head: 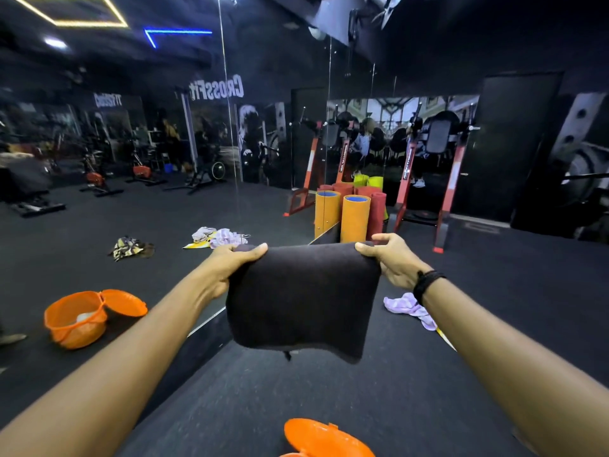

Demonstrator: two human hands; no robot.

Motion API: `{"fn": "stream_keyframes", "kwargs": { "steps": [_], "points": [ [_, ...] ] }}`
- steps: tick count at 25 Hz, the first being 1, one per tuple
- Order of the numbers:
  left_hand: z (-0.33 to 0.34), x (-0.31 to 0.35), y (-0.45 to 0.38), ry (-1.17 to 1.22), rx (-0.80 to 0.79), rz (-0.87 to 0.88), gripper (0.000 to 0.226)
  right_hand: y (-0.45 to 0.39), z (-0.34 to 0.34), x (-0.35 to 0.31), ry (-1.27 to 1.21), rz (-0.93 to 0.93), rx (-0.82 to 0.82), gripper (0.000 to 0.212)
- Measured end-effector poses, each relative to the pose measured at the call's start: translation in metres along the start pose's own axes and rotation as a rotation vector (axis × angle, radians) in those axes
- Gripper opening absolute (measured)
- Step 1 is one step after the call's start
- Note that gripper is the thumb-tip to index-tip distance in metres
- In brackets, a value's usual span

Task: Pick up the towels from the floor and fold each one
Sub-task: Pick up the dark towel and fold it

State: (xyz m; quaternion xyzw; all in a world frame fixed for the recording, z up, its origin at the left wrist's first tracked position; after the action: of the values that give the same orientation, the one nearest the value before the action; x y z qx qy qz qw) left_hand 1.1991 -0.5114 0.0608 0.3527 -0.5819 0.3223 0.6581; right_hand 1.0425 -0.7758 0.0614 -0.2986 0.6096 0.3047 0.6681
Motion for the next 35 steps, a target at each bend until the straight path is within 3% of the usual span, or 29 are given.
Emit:
{"fn": "stream_keyframes", "kwargs": {
  "steps": [1, 3, 4, 6, 9, 11, 14, 16, 19, 22, 24, 28, 31, 32, 33, 35],
  "points": [
    [0.001, 0.0, 0.001, 0.045, -0.025, 0.017, 0.085, -0.001, -0.001, 0.001, -0.051, -0.002, 0.003, 0.07],
    [-0.002, -0.002, 0.002, -0.083, -0.079, 0.107, 0.109, 0.004, -0.005, 0.001, -0.005, -0.025, -0.169, 0.078],
    [-0.004, -0.002, 0.003, -0.232, -0.073, 0.152, 0.105, 0.009, -0.006, 0.0, 0.13, -0.043, -0.256, 0.081],
    [-0.009, -0.001, 0.005, -0.422, -0.038, 0.199, 0.071, 0.014, -0.008, 0.002, 0.353, -0.092, -0.3, 0.075],
    [-0.006, 0.0, 0.007, -0.47, -0.048, 0.205, 0.04, 0.016, -0.005, 0.001, 0.442, -0.129, -0.282, 0.063],
    [-0.01, -0.001, 0.005, -0.529, -0.034, 0.21, 0.044, 0.018, -0.005, 0.005, 0.537, -0.124, -0.33, 0.059],
    [-0.012, -0.01, 0.003, -0.706, -0.103, 0.181, 0.057, 0.017, -0.008, 0.018, 0.647, -0.185, -0.268, 0.04],
    [-0.012, -0.014, 0.002, -0.864, -0.124, 0.198, 0.048, 0.013, -0.008, 0.023, 0.805, -0.256, -0.238, 0.024],
    [-0.011, -0.009, 0.002, -0.85, -0.103, 0.193, 0.03, 0.01, -0.008, 0.018, 0.937, -0.303, -0.242, 0.008],
    [-0.006, -0.006, 0.005, -0.638, -0.137, 0.136, 0.021, 0.013, -0.008, 0.018, 0.688, -0.184, -0.247, 0.008],
    [-0.008, -0.008, 0.003, -0.596, -0.142, 0.118, 0.022, 0.014, -0.012, 0.018, 0.539, -0.107, -0.217, 0.019],
    [-0.01, -0.008, -0.001, -0.872, -0.166, 0.13, 0.011, 0.014, -0.014, 0.019, 0.744, -0.223, -0.237, 0.01],
    [-0.006, 0.007, 0.004, -1.276, -0.084, 0.144, 0.014, 0.013, -0.01, 0.007, 0.956, -0.251, -0.304, 0.005],
    [-0.006, 0.017, 0.005, -1.286, -0.075, 0.197, 0.016, 0.013, -0.011, -0.005, 0.925, -0.247, -0.348, 0.005],
    [-0.009, 0.029, 0.003, -1.145, -0.108, 0.276, 0.018, 0.015, -0.013, -0.022, 0.818, -0.254, -0.388, 0.004],
    [-0.018, 0.049, 0.006, -0.538, -0.203, 0.362, 0.034, 0.018, -0.017, -0.055, 0.453, -0.237, -0.407, 0.008]
  ]
}}
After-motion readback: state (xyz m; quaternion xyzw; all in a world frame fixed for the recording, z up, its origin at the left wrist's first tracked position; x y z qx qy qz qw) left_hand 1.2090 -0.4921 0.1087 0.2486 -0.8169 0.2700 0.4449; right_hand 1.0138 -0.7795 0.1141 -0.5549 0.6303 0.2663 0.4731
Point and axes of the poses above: each hand's wrist, its own y-axis away from the middle knuckle, its own z-axis out of the palm, x = y × z, the point moved 2 cm from there along -y, towards the middle knuckle, and after that the axes turned 2 degrees about -z, right-handed, at the moved point
